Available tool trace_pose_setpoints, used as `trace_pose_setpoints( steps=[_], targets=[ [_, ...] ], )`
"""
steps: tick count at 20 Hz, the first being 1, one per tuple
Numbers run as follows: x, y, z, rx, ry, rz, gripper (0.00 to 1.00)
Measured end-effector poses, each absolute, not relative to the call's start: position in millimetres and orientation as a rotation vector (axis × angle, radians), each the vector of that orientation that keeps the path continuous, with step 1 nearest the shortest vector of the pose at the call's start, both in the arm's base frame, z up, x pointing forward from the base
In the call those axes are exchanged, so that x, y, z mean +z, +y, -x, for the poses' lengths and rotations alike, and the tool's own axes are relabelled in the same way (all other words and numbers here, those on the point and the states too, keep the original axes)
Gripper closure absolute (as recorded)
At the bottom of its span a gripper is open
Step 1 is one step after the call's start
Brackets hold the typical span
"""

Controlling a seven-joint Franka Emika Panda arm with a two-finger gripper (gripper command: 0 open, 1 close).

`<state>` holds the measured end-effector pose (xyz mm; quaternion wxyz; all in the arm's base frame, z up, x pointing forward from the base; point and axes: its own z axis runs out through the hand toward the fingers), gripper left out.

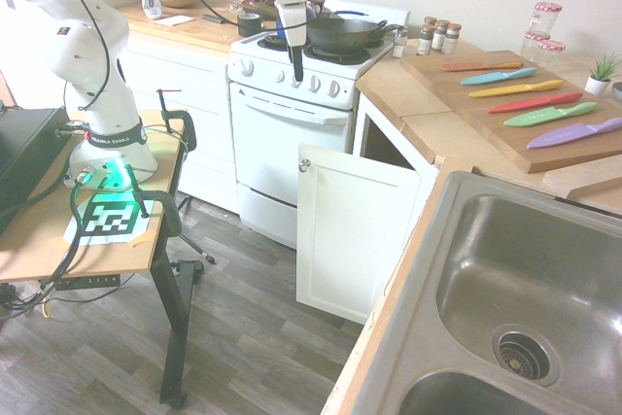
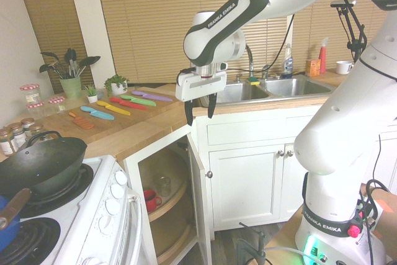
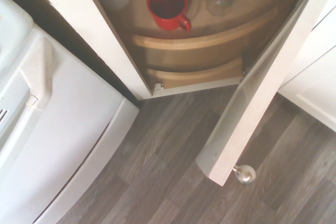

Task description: Close the cabinet

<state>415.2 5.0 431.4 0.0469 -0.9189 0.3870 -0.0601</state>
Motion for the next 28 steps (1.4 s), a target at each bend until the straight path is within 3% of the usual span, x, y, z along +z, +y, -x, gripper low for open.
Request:
trace_pose_setpoints(
  steps=[9, 15, 22, 28],
  targets=[
    [418.5, -69.6, -431.5, -0.171, 1.279, 2.792, 0.0],
    [346.4, -133.2, -464.5, -0.09, 1.352, 2.739, 0.0],
    [270.2, -151.0, -534.7, 0.035, 1.364, 2.654, 0.0],
    [208.7, -171.4, -556.6, 0.125, 1.402, 2.619, 0.0]
  ],
)
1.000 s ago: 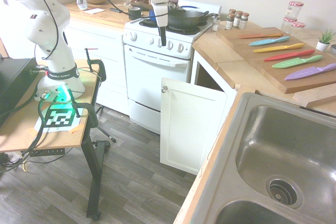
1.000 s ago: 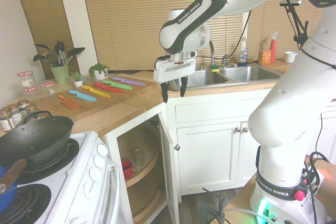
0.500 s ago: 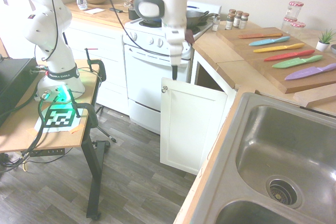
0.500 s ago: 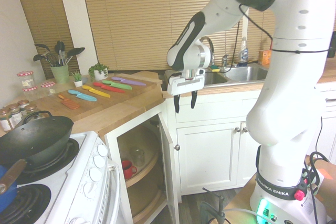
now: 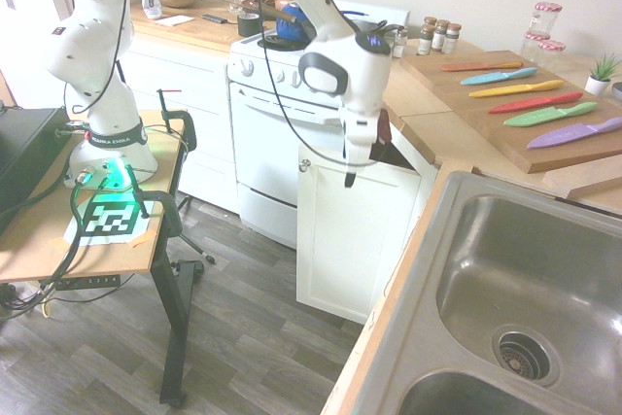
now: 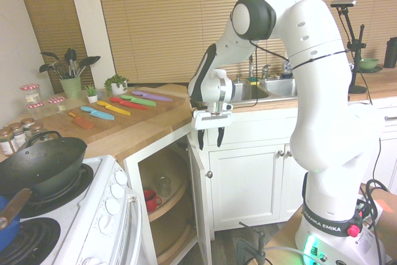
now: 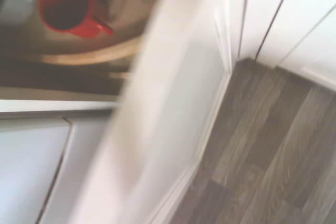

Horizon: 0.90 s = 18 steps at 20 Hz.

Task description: Close the cabinet

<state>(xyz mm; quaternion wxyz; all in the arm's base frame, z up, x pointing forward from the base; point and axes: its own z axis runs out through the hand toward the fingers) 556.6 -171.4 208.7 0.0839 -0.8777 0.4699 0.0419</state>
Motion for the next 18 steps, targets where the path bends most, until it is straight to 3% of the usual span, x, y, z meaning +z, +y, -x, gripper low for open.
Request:
trace_pose_setpoints(
  steps=[8, 9, 18],
  targets=[
    [197.9, -164.5, -576.6, 0.137, 1.383, 2.64, 0.0],
    [198.7, -164.9, -577.2, 0.136, 1.384, 2.64, 1.0],
    [190.4, -162.9, -574.2, 0.144, 1.373, 2.774, 1.0]
  ],
)
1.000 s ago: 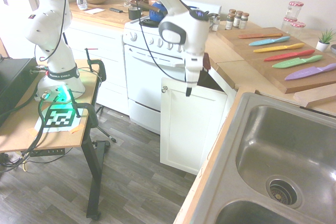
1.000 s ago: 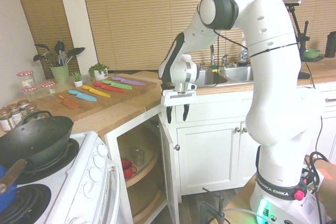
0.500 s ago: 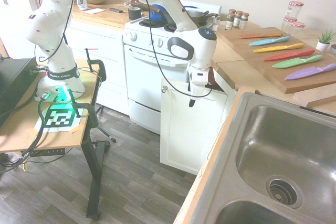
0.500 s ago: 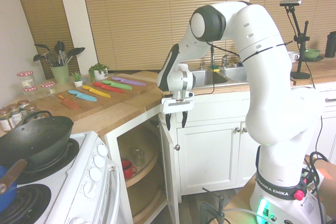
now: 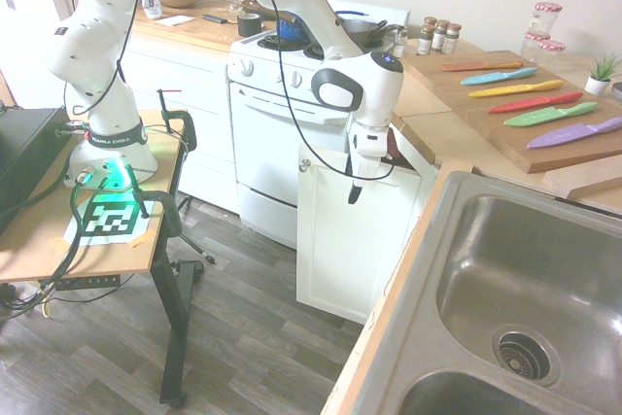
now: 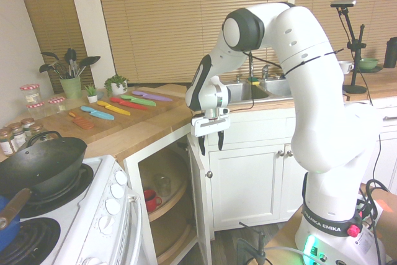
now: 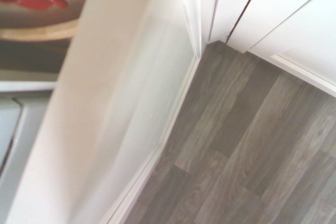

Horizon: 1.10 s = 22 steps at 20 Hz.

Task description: Close the cabinet

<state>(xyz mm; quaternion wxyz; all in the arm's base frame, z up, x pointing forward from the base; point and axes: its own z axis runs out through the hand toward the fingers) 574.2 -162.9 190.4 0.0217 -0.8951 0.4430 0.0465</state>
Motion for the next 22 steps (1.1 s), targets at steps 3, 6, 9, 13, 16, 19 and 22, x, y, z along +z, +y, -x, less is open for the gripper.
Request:
trace_pose_setpoints(
  steps=[3, 6, 9, 13, 16, 19, 22],
  targets=[
    [189.8, -153.8, -576.2, 0.135, 1.362, 2.798, 1.0],
    [189.9, -152.8, -576.5, 0.134, 1.359, 2.804, 1.0],
    [189.9, -153.4, -576.3, 0.134, 1.357, 2.808, 1.0],
    [189.9, -150.4, -577.1, 0.133, 1.344, 2.82, 1.0],
    [190.0, -147.4, -578.0, 0.132, 1.334, 2.828, 1.0],
    [190.0, -144.9, -578.6, 0.132, 1.328, 2.831, 1.0],
    [190.0, -143.0, -579.1, 0.131, 1.323, 2.834, 1.0]
  ],
)
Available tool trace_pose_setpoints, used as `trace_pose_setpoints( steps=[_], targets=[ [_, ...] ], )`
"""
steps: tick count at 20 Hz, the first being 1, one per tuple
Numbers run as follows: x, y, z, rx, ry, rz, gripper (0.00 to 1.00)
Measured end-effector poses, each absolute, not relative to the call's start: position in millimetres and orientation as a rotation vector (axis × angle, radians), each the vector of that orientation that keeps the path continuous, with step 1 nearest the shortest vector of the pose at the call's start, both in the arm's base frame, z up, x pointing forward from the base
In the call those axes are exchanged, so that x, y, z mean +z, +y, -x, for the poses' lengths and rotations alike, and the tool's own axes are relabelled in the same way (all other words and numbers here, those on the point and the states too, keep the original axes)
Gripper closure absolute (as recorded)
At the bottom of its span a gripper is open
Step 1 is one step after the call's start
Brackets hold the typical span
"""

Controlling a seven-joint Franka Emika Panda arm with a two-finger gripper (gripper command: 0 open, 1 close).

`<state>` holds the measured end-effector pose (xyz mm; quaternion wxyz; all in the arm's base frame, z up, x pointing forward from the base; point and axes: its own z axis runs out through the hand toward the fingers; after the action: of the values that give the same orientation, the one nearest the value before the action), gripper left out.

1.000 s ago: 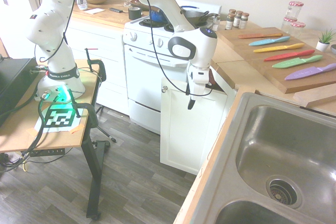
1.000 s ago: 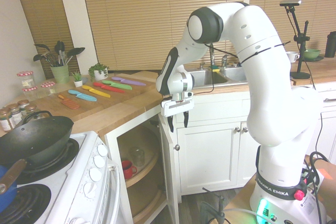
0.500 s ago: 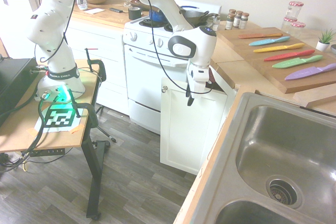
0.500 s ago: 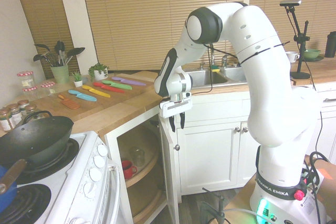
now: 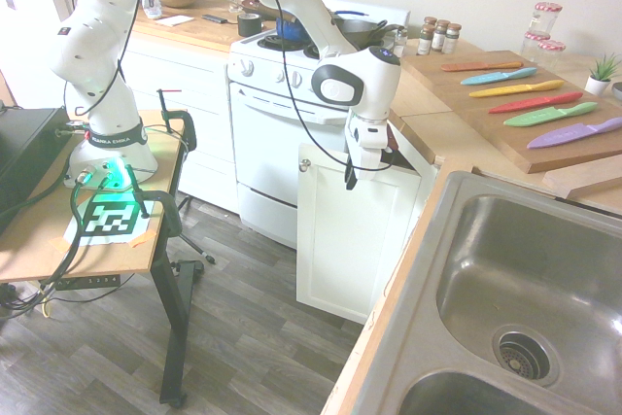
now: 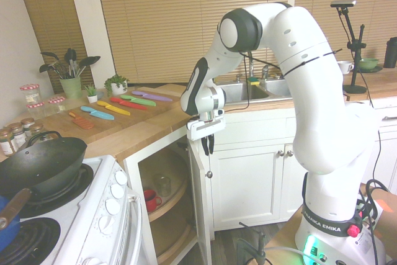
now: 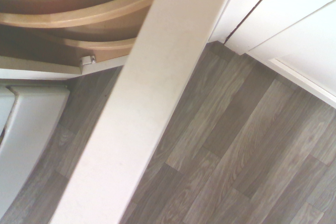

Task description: Close the cabinet

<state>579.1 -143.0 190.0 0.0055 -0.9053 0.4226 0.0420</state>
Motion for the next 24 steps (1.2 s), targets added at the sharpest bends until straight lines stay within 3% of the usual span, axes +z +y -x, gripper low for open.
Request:
trace_pose_setpoints(
  steps=[15, 24],
  targets=[
    [187.5, -61.6, -580.7, 0.086, 1.217, 2.946, 1.0],
    [227.7, 68.1, -656.4, 0.079, 1.174, 2.977, 1.0]
  ],
)
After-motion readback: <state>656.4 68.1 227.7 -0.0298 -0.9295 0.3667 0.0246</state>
